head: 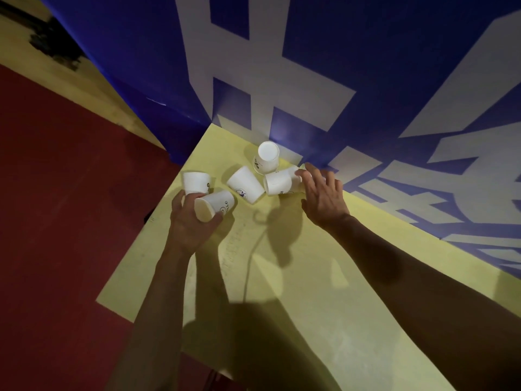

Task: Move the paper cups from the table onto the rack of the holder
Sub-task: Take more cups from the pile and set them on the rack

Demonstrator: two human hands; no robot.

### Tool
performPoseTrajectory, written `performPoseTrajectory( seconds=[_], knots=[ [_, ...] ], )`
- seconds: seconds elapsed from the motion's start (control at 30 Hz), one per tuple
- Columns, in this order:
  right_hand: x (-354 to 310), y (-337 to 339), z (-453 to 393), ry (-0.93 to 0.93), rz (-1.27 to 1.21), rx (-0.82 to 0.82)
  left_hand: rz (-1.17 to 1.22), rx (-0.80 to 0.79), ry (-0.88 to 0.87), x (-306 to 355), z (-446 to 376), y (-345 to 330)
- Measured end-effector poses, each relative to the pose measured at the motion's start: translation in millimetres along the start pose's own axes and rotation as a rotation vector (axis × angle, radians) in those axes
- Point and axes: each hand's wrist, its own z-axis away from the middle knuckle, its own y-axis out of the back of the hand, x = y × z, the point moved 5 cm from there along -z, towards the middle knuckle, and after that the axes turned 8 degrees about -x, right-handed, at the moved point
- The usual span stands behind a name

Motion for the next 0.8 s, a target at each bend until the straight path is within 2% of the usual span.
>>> performPoseTrajectory(
  seconds=[0.13, 0.4, 0.8],
  knots=[
    [4, -3, 2, -0.017, -0.035, -0.016, -0.045, -0.007, -0.092, 12, 12, -17],
    [15, -17, 9, -0.082, -0.124, -0.129, 0.012, -0.032, -0.066, 24, 30, -37],
    [25, -9, 64, -0.211, -0.257, -0.034, 0.022, -0.092, -0.038, 43, 53, -29]
  ],
)
